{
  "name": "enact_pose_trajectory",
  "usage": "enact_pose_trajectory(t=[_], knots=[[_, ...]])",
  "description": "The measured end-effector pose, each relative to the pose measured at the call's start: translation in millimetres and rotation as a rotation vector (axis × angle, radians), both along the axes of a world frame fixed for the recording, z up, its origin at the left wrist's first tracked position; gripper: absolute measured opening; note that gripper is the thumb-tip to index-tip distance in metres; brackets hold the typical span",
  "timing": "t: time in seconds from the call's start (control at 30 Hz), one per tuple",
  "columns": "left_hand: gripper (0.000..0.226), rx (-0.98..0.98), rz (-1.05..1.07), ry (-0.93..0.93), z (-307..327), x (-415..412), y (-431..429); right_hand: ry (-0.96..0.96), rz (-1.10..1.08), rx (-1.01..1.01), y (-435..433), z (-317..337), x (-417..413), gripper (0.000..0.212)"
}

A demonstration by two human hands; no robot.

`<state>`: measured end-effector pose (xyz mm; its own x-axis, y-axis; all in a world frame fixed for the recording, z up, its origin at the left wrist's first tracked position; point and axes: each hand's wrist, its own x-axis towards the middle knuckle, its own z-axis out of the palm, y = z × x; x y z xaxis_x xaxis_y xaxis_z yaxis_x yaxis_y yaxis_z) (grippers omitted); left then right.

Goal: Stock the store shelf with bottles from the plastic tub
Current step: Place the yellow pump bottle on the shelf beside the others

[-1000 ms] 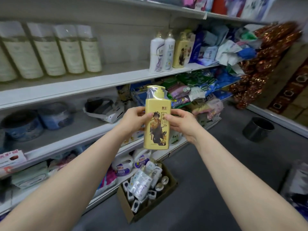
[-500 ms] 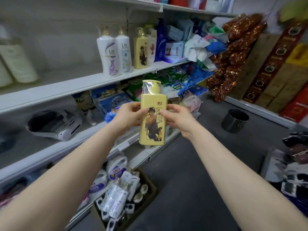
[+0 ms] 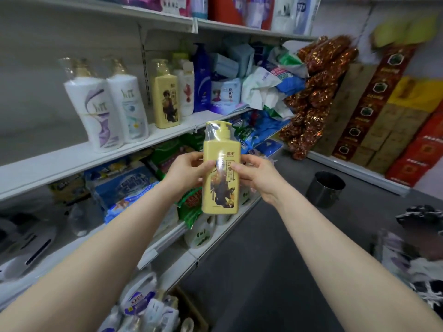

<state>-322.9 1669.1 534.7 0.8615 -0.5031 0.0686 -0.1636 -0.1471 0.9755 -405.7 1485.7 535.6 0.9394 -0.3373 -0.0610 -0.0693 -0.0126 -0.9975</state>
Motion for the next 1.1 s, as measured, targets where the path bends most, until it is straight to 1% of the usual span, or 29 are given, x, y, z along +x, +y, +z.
enact_pose_trajectory(t=[0.07,0.13,0.2,0.3,0.43,0.6,0.7,0.83,0.9,1.0,1.1], knots=[[0.036,-0.001,0.015,-0.003,3.4,17.2,-10.8,0.003,0.004,0.006,-11.2,2.0,19.7,0.045],[0.038,0.009,0.031,-0.001,5.8,31.1,-18.5,0.007,0.027,-0.007,-19.3,3.6,37.0,0.039],[0.036,0.015,0.049,-0.002,8.2,42.8,-24.7,-0.007,0.05,-0.008,-28.2,4.3,55.7,0.034],[0.028,0.017,0.074,-0.011,12.0,59.1,-27.6,-0.028,0.094,-0.003,-38.5,3.7,84.3,0.037],[0.043,0.066,0.171,-0.078,11.9,87.0,-31.6,-0.066,0.185,0.006,-49.3,5.9,131.3,0.032],[0.055,0.046,0.358,-0.139,20.4,107.3,-45.1,-0.103,0.318,0.0,-61.1,16.6,185.9,0.039],[0.061,0.107,0.454,-0.225,28.6,124.9,-50.5,-0.129,0.39,-0.015,-67.8,28.9,213.9,0.038],[0.074,0.099,0.543,-0.242,32.6,144.7,-59.2,-0.164,0.502,-0.029,-77.9,41.2,247.2,0.034],[0.079,0.081,0.589,-0.255,33.1,152.8,-62.3,-0.178,0.545,-0.024,-79.9,45.5,261.8,0.036],[0.068,0.074,0.641,-0.279,42.1,156.0,-65.8,-0.217,0.584,-0.045,-78.4,49.2,278.4,0.039],[0.063,0.093,0.691,-0.323,49.1,162.2,-67.0,-0.256,0.617,-0.023,-76.2,53.3,291.0,0.045]])
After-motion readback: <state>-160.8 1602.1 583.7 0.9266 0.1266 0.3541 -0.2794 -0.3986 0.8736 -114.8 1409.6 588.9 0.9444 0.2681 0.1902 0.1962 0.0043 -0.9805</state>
